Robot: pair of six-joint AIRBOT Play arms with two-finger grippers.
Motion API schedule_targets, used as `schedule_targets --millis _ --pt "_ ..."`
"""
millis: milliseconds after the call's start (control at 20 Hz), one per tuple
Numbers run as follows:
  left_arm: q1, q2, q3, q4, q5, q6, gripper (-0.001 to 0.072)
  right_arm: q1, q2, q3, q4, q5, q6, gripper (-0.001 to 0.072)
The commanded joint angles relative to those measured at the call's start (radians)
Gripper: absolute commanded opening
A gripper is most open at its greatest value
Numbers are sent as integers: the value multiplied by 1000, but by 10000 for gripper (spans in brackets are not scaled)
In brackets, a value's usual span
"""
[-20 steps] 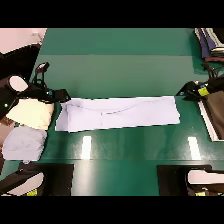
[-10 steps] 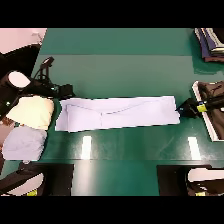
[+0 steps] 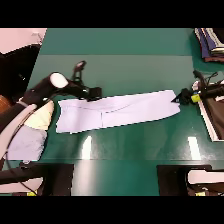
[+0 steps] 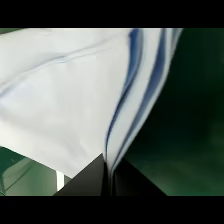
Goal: Fold the shirts.
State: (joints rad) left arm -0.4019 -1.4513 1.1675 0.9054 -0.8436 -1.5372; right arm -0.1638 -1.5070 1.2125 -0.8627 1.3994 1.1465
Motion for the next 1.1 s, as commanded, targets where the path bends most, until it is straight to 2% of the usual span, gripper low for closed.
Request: schedule_targets --millis 0,200,300,650,850,1050 --pt "-110 -158 116 -28 13 -3 25 83 130 107 95 52 -3 16" --pt "-190 -278 204 -27 14 0 24 198 214 234 233 39 28 16" --pt "-207 -301 217 -24 9 0 24 259 214 291 238 37 58 16" --pt "-200 -301 216 36 -69 0 25 430 213 348 242 -37 60 16" --pt "-111 -208 217 66 -123 2 25 512 209 348 244 -72 60 16" --pt "75 13 217 242 -187 2 25 667 153 349 279 -138 50 17"
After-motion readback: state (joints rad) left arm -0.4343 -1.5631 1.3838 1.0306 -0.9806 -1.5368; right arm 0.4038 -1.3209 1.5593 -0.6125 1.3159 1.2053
